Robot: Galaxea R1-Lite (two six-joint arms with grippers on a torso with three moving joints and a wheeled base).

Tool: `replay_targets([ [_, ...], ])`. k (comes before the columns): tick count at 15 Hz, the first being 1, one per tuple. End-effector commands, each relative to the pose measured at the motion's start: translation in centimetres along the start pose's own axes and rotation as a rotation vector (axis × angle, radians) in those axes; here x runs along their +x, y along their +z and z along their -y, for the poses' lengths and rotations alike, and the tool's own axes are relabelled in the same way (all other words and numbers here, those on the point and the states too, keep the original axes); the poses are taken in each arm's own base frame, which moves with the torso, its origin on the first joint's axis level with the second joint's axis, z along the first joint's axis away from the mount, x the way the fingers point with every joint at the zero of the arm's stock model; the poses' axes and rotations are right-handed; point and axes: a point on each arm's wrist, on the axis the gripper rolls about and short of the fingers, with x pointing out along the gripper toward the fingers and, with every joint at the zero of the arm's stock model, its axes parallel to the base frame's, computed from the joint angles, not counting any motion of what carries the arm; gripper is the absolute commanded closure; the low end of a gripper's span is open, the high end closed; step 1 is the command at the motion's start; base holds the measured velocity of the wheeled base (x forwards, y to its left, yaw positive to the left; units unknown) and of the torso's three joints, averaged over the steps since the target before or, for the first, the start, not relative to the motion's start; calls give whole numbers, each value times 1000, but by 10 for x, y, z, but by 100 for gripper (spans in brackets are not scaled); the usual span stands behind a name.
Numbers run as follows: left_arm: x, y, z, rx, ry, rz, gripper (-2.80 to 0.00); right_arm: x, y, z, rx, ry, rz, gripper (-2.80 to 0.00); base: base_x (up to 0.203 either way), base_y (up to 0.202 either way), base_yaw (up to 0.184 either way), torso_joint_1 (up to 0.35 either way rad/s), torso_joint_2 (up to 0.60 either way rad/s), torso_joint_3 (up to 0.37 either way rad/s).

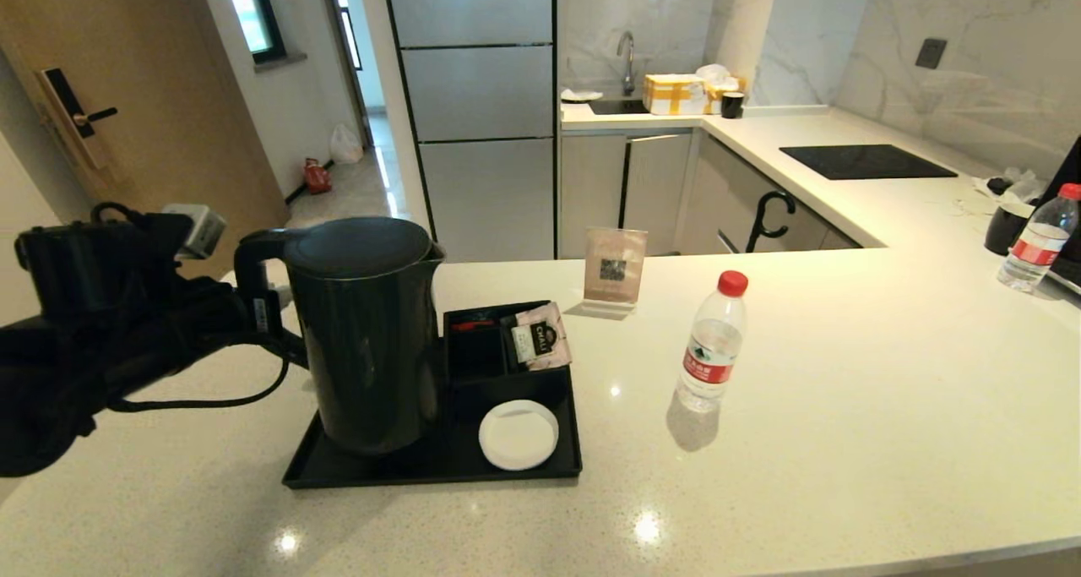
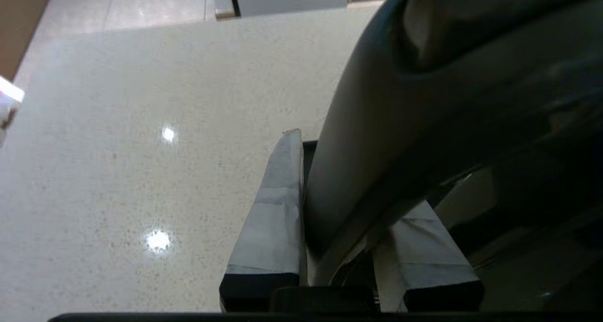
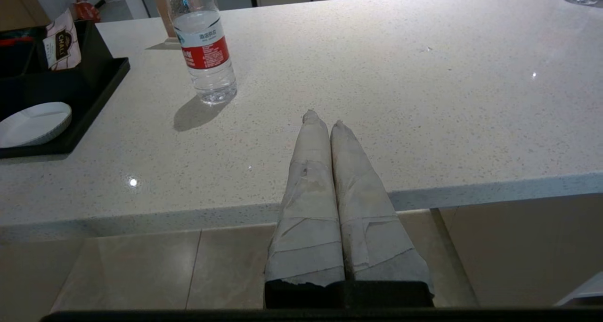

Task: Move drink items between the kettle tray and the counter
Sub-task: Return the kettle to its original position

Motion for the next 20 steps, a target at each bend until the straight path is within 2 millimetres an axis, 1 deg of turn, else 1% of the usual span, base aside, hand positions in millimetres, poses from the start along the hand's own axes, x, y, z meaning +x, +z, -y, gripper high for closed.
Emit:
replay_targets([
  [1, 14, -11, -1, -6, 1, -42, 0, 0, 0, 0, 0, 0, -1, 0, 0, 0, 0, 0, 0, 0],
  [4, 29, -20, -8, -12, 31, -33, 0, 0, 0, 0, 0, 0, -1, 0, 0, 0, 0, 0, 0, 0],
  [6, 43, -25, -11, -3, 91, 18, 0, 0, 0, 0, 0, 0, -1, 0, 0, 0, 0, 0, 0, 0],
  [8, 46, -30, -11, -1, 102, 10, 0, 0, 0, 0, 0, 0, -1, 0, 0, 0, 0, 0, 0, 0],
  [12, 49, -32, -11, -5, 105, 9, 0, 0, 0, 0, 0, 0, -1, 0, 0, 0, 0, 0, 0, 0],
  [16, 44, -34, -11, -6, 107, -6, 0, 0, 0, 0, 0, -1, -1, 0, 0, 0, 0, 0, 0, 0],
  [19, 42, -31, -14, -8, 126, 2, 0, 0, 0, 0, 0, 0, -1, 0, 0, 0, 0, 0, 0, 0],
  [20, 38, -26, -16, -8, 142, 19, 0, 0, 0, 0, 0, 0, -1, 0, 0, 0, 0, 0, 0, 0],
])
